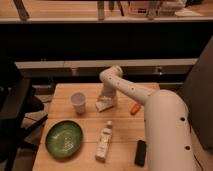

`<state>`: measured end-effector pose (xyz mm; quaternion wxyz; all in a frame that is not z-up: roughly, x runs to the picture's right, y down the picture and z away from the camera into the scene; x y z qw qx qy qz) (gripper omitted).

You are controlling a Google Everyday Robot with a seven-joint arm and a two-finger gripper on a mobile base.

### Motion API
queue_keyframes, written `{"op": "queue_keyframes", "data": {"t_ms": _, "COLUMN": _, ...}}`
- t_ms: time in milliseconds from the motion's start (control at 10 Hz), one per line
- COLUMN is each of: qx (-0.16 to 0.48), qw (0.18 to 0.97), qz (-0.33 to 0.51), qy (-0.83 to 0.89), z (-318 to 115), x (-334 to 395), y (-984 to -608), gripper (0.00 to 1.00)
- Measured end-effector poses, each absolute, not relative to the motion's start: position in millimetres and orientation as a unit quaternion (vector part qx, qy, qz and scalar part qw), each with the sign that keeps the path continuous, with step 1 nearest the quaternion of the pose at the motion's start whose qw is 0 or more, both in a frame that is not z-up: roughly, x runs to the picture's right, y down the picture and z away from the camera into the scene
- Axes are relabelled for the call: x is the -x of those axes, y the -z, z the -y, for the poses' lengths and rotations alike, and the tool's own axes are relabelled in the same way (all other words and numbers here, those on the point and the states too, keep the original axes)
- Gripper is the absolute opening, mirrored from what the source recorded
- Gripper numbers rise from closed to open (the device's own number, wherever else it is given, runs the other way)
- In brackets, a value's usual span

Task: Place the white sponge in the ceramic cup

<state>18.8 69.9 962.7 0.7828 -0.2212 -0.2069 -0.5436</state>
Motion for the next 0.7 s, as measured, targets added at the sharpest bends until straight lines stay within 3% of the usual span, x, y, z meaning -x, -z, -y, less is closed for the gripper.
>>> {"op": "queue_keyframes", "data": {"t_ms": 500, "qx": 0.217, "qw": 0.783, "qz": 0.203, "qy": 0.546, "z": -75.6, "x": -17.0, "y": -956.3, "gripper": 0.16}}
{"op": "queue_keyframes", "data": {"t_ms": 700, "qx": 0.217, "qw": 0.783, "qz": 0.203, "qy": 0.547, "z": -75.0, "x": -16.5, "y": -955.3, "gripper": 0.02}}
